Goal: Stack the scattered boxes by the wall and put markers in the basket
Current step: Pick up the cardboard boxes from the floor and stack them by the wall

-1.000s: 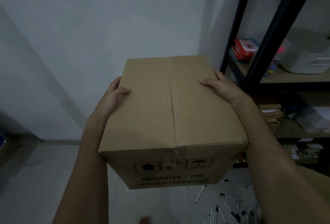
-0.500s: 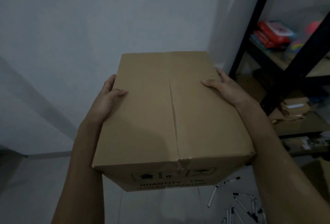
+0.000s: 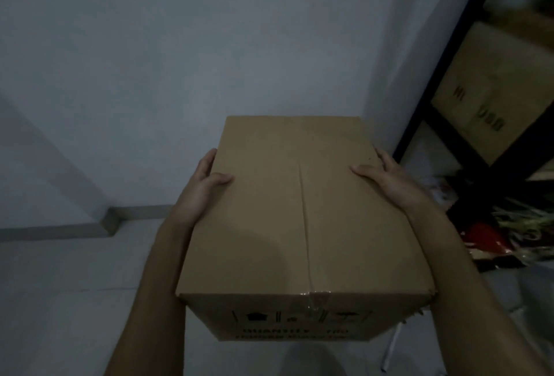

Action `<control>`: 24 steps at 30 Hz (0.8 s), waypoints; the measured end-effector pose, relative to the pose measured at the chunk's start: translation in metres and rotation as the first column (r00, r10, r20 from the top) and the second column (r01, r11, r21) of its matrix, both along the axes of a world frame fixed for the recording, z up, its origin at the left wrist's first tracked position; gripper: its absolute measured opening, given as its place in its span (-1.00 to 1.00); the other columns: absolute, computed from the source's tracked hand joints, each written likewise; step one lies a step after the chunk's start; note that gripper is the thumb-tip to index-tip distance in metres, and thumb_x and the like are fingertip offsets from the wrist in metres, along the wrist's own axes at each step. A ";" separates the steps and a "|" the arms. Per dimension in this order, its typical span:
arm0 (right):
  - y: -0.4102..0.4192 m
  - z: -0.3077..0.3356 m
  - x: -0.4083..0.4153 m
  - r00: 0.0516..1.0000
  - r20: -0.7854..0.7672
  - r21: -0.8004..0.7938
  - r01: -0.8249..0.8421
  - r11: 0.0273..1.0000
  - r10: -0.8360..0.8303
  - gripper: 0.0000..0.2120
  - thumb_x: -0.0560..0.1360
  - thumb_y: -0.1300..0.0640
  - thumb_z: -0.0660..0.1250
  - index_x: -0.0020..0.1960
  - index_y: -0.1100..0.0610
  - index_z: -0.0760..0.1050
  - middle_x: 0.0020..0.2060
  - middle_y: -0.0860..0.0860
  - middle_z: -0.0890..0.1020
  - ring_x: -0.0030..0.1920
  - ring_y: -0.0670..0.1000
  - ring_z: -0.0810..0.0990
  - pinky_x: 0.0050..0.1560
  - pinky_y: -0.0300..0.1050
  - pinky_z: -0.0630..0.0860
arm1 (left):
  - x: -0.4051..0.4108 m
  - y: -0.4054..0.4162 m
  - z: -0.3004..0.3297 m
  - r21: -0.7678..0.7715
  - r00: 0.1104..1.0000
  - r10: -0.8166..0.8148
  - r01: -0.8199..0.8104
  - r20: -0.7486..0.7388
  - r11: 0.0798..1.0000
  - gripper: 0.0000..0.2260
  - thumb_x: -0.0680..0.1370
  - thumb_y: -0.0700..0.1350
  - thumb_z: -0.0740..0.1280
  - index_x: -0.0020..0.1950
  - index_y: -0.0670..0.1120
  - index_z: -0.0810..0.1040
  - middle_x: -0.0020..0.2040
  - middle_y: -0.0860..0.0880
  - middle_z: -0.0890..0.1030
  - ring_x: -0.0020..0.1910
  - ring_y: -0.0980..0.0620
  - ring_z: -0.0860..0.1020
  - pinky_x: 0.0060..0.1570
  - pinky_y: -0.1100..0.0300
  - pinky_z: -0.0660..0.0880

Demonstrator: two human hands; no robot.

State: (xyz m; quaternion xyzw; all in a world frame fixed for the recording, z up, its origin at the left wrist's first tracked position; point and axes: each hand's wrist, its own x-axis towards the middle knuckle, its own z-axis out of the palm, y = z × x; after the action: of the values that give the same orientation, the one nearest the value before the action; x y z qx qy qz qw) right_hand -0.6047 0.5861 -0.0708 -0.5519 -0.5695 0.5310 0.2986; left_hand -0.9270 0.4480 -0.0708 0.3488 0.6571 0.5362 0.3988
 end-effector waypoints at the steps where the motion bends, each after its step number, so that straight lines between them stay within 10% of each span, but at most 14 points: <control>1: 0.000 -0.031 0.000 1.000 -0.003 0.002 0.005 1.000 -0.005 -0.27 0.40 -0.09 0.50 0.50 -0.13 0.27 0.21 -0.10 0.56 -0.03 -0.20 0.58 -0.19 -0.31 0.48 | -0.001 0.001 -0.030 -0.005 1.000 -0.008 0.008 -0.001 1.000 -0.50 0.52 -0.28 0.27 0.38 0.11 0.33 0.03 0.32 0.57 -0.11 0.36 0.62 -0.26 0.42 0.51; 5: -0.006 -0.121 0.001 0.998 -0.048 0.005 0.038 0.999 -0.038 -0.20 0.40 -0.06 0.51 0.54 -0.10 0.22 0.29 -0.07 0.53 0.04 -0.13 0.59 -0.14 -0.29 0.47 | -0.004 0.004 -0.118 -0.009 1.000 -0.024 0.024 -0.015 1.000 -0.41 0.51 -0.26 0.27 0.52 0.03 0.27 0.32 0.09 0.49 0.13 0.19 0.55 -0.02 0.21 0.48; 11: -0.015 -0.212 0.000 0.996 -0.058 -0.009 0.063 0.998 -0.063 -0.25 0.42 0.01 0.51 0.52 -0.10 0.26 0.29 -0.05 0.53 0.01 -0.13 0.57 -0.20 -0.29 0.44 | -0.002 0.003 -0.216 -0.051 0.998 -0.052 0.054 0.037 0.997 -0.44 0.54 -0.28 0.23 0.52 0.03 0.27 0.25 0.08 0.52 -0.11 0.30 0.64 -0.28 0.39 0.53; 17: -0.016 -0.286 0.007 0.993 -0.055 -0.004 0.101 0.995 -0.101 -0.20 0.44 0.03 0.50 0.56 -0.05 0.18 0.42 0.00 0.42 0.29 0.03 0.51 0.30 0.01 0.47 | 0.006 0.013 -0.288 -0.059 0.988 -0.132 0.137 0.083 0.989 -0.41 0.47 -0.23 0.28 0.50 0.03 0.32 0.35 -0.03 0.53 0.10 0.06 0.61 -0.06 0.21 0.55; 24: -0.018 -0.332 0.016 0.973 -0.077 0.034 0.220 0.975 -0.217 -0.27 0.46 -0.08 0.45 0.53 -0.18 0.19 0.06 -0.35 0.51 -0.17 -0.45 0.51 -0.27 -0.45 0.42 | -0.003 0.041 -0.316 -0.036 0.977 -0.214 0.215 0.016 0.976 -0.33 0.37 -0.11 0.30 0.49 0.13 0.29 0.42 0.08 0.45 0.29 0.08 0.50 0.20 0.10 0.45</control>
State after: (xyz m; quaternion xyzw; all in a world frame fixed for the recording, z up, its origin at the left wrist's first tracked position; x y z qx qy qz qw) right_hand -0.5892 0.5678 -0.4028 -0.5851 -0.5050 0.5025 0.3874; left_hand -0.9299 0.4888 -0.3866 0.4069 0.6233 0.4796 0.4646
